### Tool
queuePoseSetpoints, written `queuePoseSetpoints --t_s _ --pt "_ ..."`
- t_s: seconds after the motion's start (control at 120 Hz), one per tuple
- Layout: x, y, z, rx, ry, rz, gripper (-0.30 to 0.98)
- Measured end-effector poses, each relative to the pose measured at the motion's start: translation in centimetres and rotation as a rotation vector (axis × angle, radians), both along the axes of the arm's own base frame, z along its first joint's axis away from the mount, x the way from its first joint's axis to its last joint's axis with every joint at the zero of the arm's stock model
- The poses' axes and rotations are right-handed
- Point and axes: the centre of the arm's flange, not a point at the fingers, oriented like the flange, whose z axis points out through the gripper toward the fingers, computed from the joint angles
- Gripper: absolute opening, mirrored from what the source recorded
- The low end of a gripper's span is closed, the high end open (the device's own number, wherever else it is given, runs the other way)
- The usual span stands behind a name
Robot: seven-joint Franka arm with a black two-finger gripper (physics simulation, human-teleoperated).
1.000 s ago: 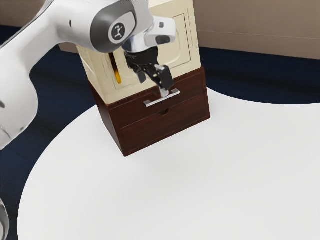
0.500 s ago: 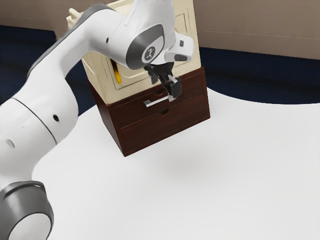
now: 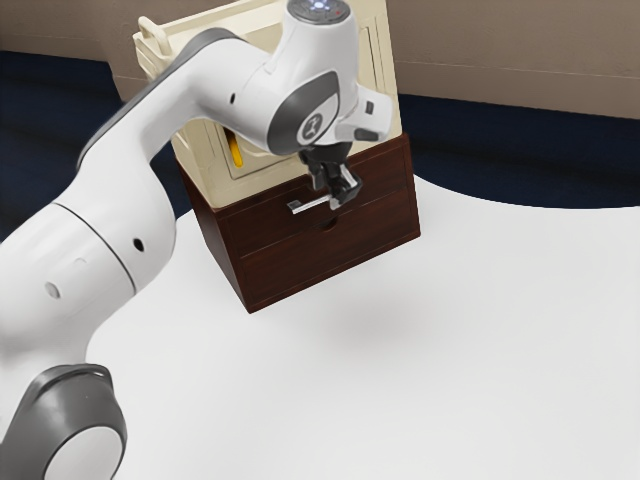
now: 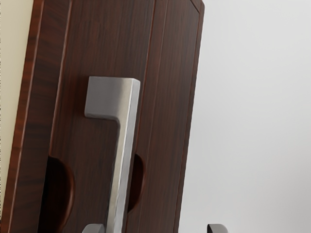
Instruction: Pull the drawer handle with one arm to open the drawer
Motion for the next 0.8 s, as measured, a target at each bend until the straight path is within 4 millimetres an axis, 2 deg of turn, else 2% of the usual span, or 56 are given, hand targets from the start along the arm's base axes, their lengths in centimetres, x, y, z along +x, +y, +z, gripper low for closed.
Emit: queuePoseSetpoints --t_s 0.1,0.35,0.5,0.6,0.667,0.733,0.758,0.792,0.8 --pt "0.1 0.3 0.3 0.001 -0.013 -0.004 0.21" --pt "0.6 1.7 -0.3 -0.006 -0.021 0.000 0.20" --pt "1.3 1.7 -2.1 -0.023 -0.003 -0.007 0.20" --pt "1.4 1.8 -2.5 -0.030 -0.002 -0.009 0.18" --pt "1.5 1.8 -2.6 -0.033 -0.003 -0.011 0.13" --pt "1.5 1.9 -3.8 -0.039 0.016 -0.013 0.08" --pt "1.3 1.9 -4.2 -0.042 0.024 -0.013 0.02" --pt "1.1 1.6 -4.2 -0.040 0.026 -0.018 -0.16" --pt "1.0 1.5 -4.2 -0.041 0.026 -0.020 -0.17"
